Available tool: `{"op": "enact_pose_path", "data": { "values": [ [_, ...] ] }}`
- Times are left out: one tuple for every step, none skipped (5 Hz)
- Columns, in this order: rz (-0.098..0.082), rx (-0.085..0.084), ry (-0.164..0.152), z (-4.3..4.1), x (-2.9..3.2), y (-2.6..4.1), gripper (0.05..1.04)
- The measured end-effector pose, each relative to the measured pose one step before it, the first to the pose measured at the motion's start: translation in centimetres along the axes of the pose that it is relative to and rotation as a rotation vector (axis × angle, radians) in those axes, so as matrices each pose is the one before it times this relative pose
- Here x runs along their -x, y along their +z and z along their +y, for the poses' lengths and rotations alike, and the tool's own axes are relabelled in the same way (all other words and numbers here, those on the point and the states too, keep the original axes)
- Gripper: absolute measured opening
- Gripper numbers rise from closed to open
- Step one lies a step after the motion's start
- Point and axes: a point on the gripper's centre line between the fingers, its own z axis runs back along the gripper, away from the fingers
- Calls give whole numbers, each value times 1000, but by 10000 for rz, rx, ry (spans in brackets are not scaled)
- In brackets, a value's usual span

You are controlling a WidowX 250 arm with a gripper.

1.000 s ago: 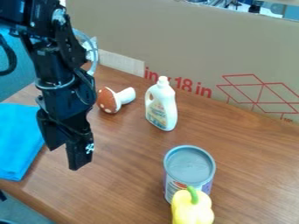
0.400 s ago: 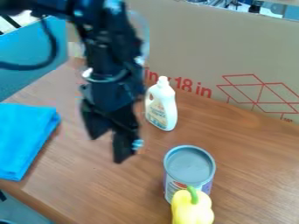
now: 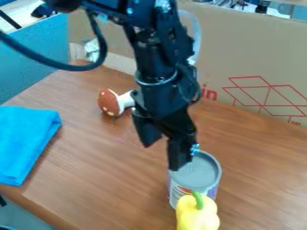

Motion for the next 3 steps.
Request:
{"op": "enact_pose_path", "data": {
  "values": [
    [182,149,-73,-1337,-1663,-931,1001],
    [214,20,-48,-1784,-1359,-909,1001],
    [151,-75,-35,-818,-1144,-497,1001]
  ]
}}
